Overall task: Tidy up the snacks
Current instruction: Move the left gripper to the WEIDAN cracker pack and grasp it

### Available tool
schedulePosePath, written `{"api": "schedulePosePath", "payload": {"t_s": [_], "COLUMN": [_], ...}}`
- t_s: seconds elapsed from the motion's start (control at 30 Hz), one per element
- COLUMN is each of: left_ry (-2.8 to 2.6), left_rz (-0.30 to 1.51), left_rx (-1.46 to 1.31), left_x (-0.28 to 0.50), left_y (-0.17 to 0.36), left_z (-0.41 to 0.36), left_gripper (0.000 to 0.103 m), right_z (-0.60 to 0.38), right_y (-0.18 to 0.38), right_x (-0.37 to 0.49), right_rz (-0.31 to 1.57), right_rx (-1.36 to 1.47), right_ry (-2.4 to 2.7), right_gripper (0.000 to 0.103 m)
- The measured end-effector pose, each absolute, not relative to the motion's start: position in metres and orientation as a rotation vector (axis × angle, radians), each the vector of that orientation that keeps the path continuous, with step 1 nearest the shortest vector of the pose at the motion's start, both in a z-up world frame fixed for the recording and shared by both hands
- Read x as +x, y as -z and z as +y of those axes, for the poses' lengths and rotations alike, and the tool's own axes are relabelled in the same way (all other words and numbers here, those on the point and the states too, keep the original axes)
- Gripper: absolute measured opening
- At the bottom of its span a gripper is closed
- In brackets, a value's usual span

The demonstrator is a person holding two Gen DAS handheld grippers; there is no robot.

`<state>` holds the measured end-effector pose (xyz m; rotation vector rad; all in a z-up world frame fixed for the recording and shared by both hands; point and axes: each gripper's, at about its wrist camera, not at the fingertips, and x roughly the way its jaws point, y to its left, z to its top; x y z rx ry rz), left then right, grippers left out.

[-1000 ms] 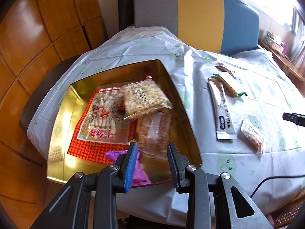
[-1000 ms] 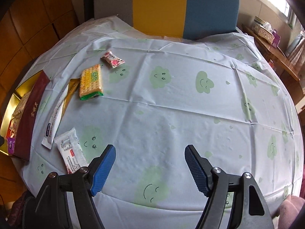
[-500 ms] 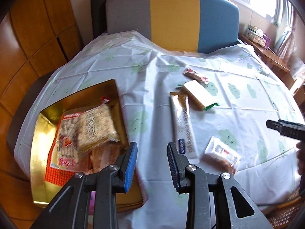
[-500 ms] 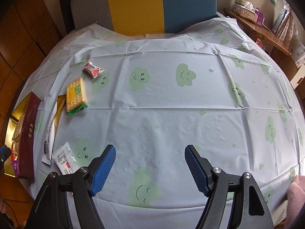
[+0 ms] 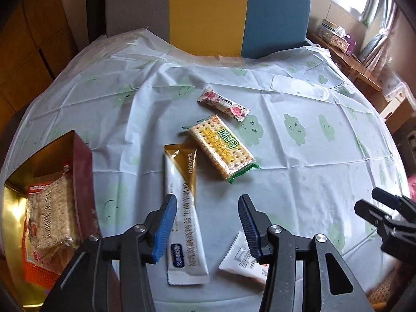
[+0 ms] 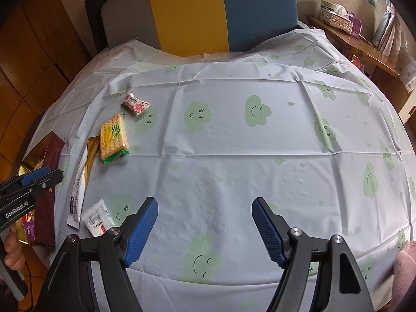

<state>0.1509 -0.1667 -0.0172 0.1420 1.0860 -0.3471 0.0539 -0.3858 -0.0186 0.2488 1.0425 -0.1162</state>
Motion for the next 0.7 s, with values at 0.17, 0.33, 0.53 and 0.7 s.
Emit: {"api": "schedulePosePath", "payload": {"t_s": [0.17, 0.33, 0.53, 0.7], "left_ry": [0.358, 0.339, 0.315, 0.301], "left_rz": [1.146, 1.173, 1.187, 1.187], "left_rx": [0.066, 0.036, 0.018, 0.065], "left_x": [0.182, 0.209, 0.230, 0.239], "left_y": [0.034, 0.046, 0.056, 0.066], "left_z": [-0.186, -0.198, -0.208, -0.218], "left_gripper": [0.057, 0.063, 0.063, 0.065], "right_z": [-0.386, -0.387, -0.385, -0.382], "right_y": [0.017, 0.016, 0.016, 0.016], "right_x": [0.054, 0.055, 0.056, 0.056], "right_rz": [1.038, 1.038, 1.040, 1.043], "right_rx": [0.267, 0.286, 0.302, 0.307], "right_ry": [0.093, 0.077, 0.049, 0.033], "right_gripper": [0.076, 0.076, 0.076, 0.076]}}
